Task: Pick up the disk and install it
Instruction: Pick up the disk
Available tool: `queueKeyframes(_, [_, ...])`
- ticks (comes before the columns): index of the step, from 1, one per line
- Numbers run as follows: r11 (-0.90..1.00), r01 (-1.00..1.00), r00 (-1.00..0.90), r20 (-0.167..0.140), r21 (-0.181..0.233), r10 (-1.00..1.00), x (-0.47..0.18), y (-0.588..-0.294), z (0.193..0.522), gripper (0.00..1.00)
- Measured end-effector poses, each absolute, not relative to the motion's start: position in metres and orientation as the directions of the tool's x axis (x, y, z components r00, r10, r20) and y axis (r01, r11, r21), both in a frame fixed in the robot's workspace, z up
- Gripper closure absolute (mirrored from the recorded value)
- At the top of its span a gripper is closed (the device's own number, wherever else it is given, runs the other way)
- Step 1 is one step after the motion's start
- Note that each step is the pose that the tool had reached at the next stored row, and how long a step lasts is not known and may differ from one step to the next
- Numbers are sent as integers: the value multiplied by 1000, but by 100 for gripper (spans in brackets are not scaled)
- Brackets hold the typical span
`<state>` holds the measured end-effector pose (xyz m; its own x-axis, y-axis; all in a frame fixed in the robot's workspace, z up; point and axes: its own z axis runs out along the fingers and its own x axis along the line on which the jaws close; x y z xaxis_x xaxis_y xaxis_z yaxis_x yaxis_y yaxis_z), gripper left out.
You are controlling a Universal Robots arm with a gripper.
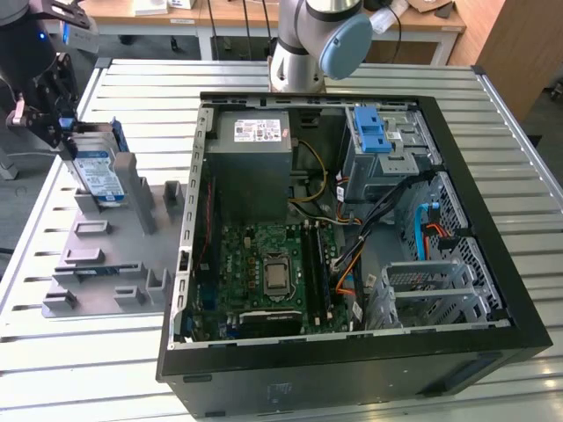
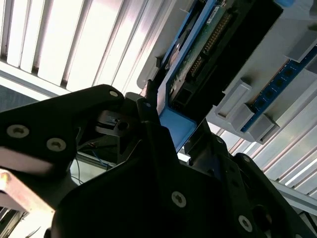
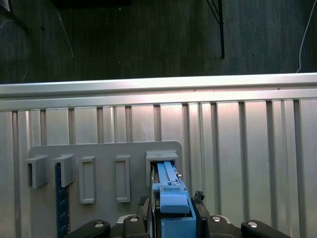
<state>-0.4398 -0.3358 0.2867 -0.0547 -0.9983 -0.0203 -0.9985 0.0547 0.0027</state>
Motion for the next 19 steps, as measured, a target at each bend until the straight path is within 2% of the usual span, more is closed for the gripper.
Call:
queueKeyframes(1, [55,-999,-55,-20,3,-998,-440,-336,287,52])
queueKeyframes(2, [55,-999,-55,-20,3,-998,-440,-336,287,59])
queueKeyframes(8, [55,-999,-55,-20,2,-998,-440,-336,286,60])
queueKeyframes(9, [55,-999,-55,-20,2,-998,-440,-336,286,63])
queueKeyframes(19, [30,-1000,-30,-20,2,-999,-440,-338,286,63])
